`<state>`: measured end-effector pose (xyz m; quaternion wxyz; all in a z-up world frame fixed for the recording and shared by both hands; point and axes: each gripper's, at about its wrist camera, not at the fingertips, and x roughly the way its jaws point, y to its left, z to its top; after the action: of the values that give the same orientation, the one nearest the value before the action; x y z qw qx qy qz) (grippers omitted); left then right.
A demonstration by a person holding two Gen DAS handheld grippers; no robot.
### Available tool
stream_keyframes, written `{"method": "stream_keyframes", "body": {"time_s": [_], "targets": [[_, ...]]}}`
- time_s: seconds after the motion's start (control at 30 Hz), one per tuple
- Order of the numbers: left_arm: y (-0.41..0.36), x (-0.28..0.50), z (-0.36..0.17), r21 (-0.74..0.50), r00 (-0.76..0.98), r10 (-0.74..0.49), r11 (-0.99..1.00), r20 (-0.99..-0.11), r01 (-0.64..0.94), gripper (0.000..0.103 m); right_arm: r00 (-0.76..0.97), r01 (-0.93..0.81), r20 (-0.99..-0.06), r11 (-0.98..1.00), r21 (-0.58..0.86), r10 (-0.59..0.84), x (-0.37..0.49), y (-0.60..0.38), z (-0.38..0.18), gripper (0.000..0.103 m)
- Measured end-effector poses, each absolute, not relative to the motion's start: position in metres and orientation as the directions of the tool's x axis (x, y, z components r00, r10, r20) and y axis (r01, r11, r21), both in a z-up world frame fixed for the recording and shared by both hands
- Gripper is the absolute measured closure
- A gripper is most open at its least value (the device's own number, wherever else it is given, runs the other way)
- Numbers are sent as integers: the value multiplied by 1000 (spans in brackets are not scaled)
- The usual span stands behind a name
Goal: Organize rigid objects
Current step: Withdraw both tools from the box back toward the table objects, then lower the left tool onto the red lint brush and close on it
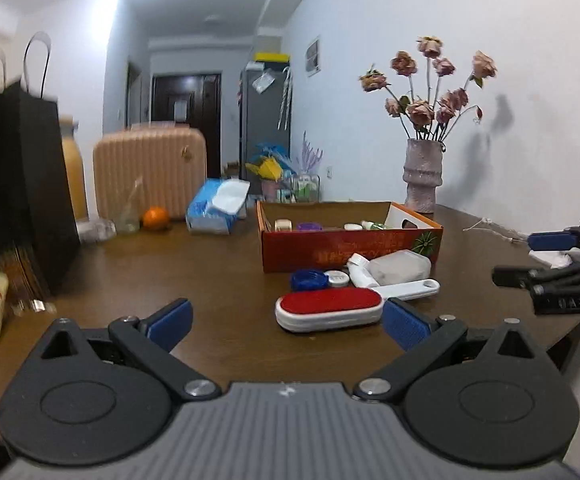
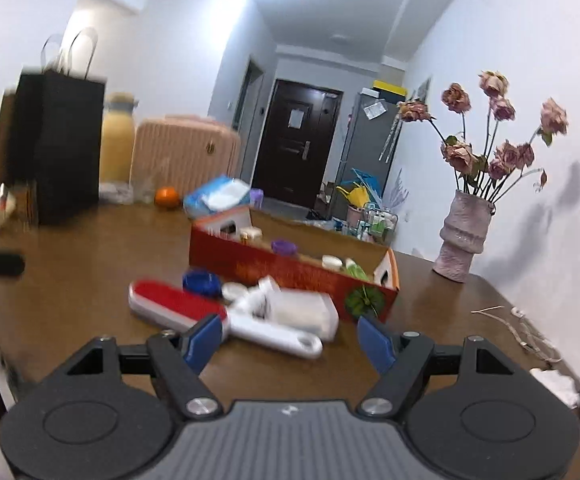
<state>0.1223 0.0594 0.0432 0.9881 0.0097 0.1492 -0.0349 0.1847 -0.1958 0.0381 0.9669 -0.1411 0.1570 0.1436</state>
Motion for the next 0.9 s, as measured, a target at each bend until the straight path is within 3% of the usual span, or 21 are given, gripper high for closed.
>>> {"method": "stream_keyframes", "body": {"time_s": [0.13,0.33,0.6,0.9], "targets": [[60,126,37,-64,943,-116,993,-311,101,0,926,-285,-328,918,-275,189,180,-197,32,29],[47,140,19,-20,924,-87,996,-373,86,0,925,-288,-324,924,-253,200,185,-201,26,29],[66,178,0,-107,901,-14,994,-435,-36,0,905,-308,-371,922,-235,208,211,-200,7,31],[68,239,-7,-159,879,-64,987,-472,-13,0,884,-318,-411,931,-180,222,254,-203,-1,37]]}}
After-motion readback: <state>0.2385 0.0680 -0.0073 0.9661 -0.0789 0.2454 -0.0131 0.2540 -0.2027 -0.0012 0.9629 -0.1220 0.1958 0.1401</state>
